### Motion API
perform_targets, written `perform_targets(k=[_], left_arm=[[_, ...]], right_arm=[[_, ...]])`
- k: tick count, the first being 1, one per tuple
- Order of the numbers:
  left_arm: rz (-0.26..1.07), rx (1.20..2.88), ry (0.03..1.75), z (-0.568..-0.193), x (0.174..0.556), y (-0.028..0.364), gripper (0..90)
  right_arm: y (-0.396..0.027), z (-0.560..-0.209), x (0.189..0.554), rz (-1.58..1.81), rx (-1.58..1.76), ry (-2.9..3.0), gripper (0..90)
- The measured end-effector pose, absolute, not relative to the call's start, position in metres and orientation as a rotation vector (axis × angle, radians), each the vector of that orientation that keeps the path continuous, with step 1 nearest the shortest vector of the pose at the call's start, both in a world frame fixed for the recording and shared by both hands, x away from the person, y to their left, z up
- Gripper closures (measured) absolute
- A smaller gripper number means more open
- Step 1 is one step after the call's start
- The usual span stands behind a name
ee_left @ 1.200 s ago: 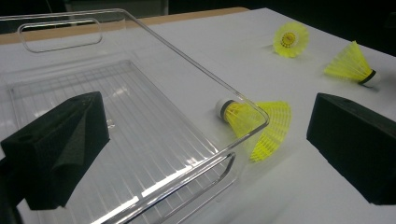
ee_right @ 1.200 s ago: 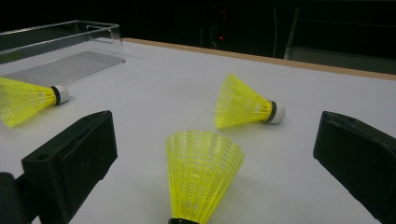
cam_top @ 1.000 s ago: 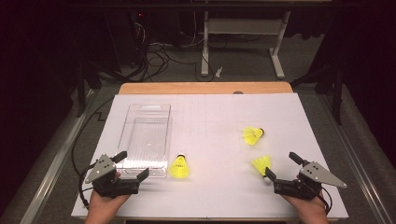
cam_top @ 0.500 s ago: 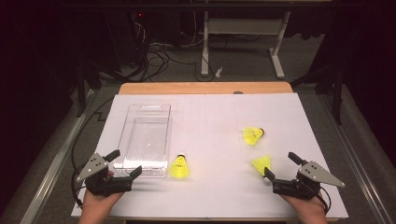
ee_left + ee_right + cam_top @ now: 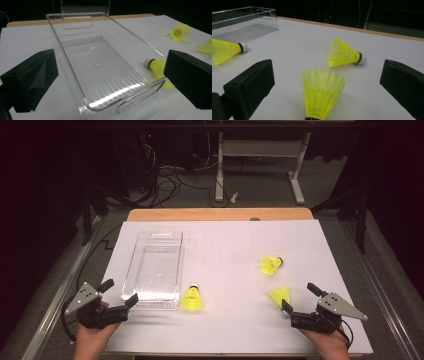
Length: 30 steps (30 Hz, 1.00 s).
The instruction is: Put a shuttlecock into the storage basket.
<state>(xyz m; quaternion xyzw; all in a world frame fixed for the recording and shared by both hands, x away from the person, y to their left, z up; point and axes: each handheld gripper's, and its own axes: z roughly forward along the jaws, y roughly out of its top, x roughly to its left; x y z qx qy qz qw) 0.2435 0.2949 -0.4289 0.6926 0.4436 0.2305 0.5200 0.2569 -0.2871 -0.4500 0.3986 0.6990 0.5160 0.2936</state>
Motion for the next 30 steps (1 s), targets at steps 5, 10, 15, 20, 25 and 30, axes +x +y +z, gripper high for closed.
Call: perform_targets(k=[5,10,15,20,25,30], left_arm=[[0.570,1.637,1.086,-0.428,0.240,0.306,0.6],[0.566,1.598,1.114,-0.430,0.239,0.317,0.5],[0.564,1.609,1.116,-0.431,0.240,0.317,0.5],[0.568,1.620,1.105,-0.432,0.240,0.313,0.1],[0.561,1.632,1.122,-0.433,0.241,0.312,0.5],[0.537,1.704,1.164,-0.435,0.242,0.308,0.5]], right_arm=[[-0.287,-0.450,0.257,1.367,1.052,1.872,0.3],[-0.287,-0.452,0.258,1.358,1.045,1.871,0.3],[-0.287,-0.452,0.259,1.365,1.046,1.868,0.4],[-0.288,-0.451,0.259,1.360,1.044,1.856,0.4],[-0.290,-0.452,0.260,1.365,1.044,1.852,0.4],[-0.290,-0.452,0.261,1.377,1.051,1.854,0.4]])
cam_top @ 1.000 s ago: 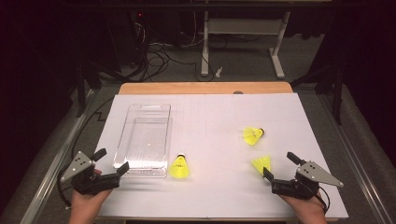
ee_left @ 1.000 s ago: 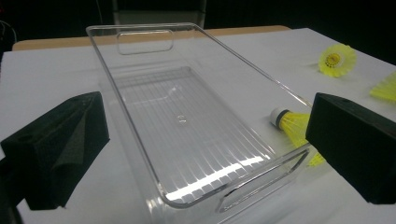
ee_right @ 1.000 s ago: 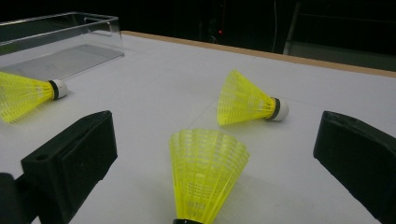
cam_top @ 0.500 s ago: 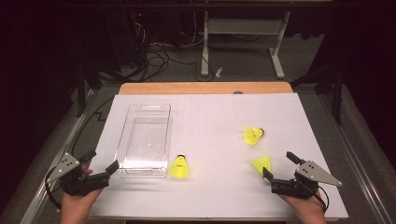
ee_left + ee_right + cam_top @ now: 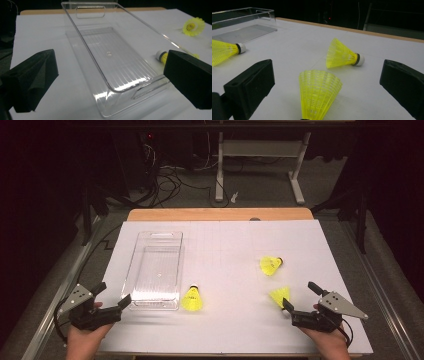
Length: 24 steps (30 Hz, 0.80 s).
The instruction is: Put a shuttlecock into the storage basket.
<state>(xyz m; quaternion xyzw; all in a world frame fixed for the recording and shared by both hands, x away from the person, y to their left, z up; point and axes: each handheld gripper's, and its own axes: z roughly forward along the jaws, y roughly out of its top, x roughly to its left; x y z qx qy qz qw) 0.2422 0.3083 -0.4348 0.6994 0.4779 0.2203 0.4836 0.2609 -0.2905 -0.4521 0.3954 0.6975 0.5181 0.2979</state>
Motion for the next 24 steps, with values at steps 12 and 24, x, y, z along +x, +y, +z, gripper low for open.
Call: perform_targets(k=[12,24], left_arm=[[0.466,1.746,1.191,-0.440,0.245,0.308,0.3],[0.401,1.830,1.251,-0.447,0.248,0.303,0.1]], right_arm=[[-0.278,-0.450,0.263,1.354,1.037,1.886,0.3],[-0.273,-0.451,0.266,1.351,1.043,1.903,0.3]])
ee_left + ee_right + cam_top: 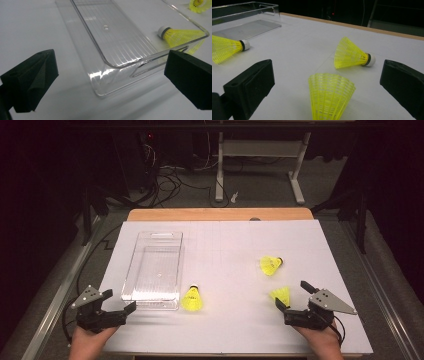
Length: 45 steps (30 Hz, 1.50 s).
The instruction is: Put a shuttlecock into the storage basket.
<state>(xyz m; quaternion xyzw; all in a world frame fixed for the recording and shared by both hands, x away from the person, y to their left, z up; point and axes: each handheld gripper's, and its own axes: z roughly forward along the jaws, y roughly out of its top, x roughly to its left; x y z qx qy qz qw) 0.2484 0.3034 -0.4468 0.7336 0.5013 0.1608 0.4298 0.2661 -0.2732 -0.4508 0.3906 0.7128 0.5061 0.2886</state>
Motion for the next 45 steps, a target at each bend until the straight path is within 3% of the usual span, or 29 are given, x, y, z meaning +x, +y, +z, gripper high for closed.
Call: perform_targets(k=[19,45], left_arm=[[0.277,1.964,1.340,-0.460,0.249,0.296,0.6],[0.234,2.096,1.444,-0.454,0.256,0.291,0.6]], right_arm=[[-0.275,-0.451,0.268,1.378,1.073,1.881,0.4],[-0.276,-0.451,0.264,1.373,1.062,1.892,0.4]])
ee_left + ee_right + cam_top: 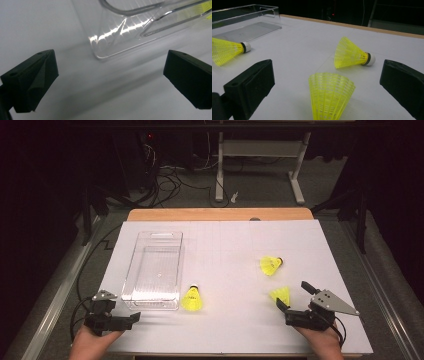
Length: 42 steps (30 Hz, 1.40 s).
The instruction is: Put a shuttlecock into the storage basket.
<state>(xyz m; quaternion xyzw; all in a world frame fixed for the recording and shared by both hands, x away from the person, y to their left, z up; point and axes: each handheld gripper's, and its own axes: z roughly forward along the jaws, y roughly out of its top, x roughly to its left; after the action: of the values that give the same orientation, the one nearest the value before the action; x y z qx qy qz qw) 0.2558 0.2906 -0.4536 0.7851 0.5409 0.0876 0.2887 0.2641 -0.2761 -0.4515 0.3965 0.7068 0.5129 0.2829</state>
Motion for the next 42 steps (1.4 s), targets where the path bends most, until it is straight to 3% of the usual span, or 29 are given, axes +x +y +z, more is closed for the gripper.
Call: perform_targets(k=[6,16,22,42], left_arm=[[0.138,2.077,1.464,-0.448,0.259,0.296,0.6],[0.091,2.094,1.471,-0.439,0.260,0.299,0.6],[0.043,2.237,1.450,-0.441,0.263,0.288,0.6],[-0.062,2.378,1.494,-0.436,0.266,0.280,0.6]], right_arm=[[-0.277,-0.451,0.264,1.395,1.068,1.884,0.4],[-0.277,-0.451,0.262,1.405,1.057,1.887,0.4],[-0.278,-0.450,0.261,1.409,1.060,1.884,0.4],[-0.279,-0.451,0.262,1.406,1.057,1.882,0.4]])
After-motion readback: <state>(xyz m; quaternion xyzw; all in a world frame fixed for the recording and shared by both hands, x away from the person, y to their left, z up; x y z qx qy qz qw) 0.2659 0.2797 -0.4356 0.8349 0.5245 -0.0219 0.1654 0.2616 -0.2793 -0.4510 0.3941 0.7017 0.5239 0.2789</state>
